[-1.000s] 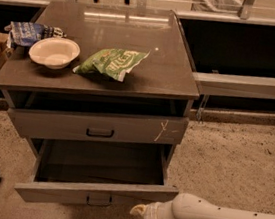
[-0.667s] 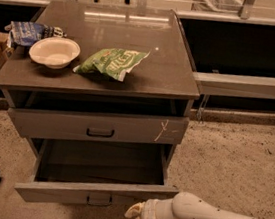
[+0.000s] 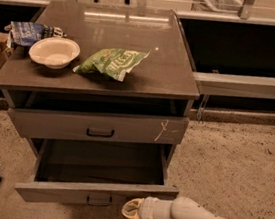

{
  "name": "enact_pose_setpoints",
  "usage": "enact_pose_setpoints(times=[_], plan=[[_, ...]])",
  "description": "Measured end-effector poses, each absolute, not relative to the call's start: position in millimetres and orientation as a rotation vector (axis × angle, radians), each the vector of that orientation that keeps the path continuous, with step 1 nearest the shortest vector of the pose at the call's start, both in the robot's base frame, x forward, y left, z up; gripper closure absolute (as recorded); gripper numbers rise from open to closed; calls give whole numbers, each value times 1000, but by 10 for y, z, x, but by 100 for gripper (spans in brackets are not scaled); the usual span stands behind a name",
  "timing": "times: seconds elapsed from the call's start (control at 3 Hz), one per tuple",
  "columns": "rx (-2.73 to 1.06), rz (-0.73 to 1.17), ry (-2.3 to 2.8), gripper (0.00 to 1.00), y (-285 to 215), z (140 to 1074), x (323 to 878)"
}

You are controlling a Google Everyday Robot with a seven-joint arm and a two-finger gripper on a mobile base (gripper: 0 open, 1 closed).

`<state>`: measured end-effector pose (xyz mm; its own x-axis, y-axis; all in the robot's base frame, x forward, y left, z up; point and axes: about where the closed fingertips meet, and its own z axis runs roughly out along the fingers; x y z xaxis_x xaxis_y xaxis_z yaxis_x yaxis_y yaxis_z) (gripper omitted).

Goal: Close middle drawer

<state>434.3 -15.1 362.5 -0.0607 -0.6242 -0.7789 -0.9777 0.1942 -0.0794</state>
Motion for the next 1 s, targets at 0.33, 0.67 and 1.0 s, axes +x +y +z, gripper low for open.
enact_pose_setpoints(times=[0.33,0.67,1.0], plan=[[-1415,630,1793,100,-176,3585,4461],[-1339,635,1746,100,-209,3595,4573],[-1306,616,1662,100,-205,3648,4666]])
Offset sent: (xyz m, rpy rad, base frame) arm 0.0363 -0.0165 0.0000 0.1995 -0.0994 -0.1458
